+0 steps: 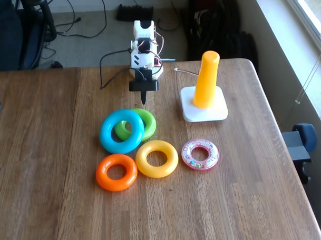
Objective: Pick and place the blue ring
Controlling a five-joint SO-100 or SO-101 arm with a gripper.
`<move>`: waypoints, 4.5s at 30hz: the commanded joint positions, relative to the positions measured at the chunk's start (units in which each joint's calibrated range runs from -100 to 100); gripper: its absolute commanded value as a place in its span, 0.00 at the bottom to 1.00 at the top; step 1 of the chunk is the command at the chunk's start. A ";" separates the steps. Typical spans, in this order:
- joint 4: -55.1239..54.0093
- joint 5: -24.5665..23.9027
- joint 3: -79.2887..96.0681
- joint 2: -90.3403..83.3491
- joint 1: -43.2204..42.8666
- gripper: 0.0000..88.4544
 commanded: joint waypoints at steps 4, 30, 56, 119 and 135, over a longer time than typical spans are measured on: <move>-3.65 0.34 -1.35 -0.99 -4.91 0.03; 8.67 6.94 -35.43 -0.49 6.76 0.10; -12.48 8.94 -22.73 10.19 12.34 0.30; -15.81 5.23 -58.95 62.57 18.79 0.30; -9.24 5.03 -48.49 61.48 10.60 0.30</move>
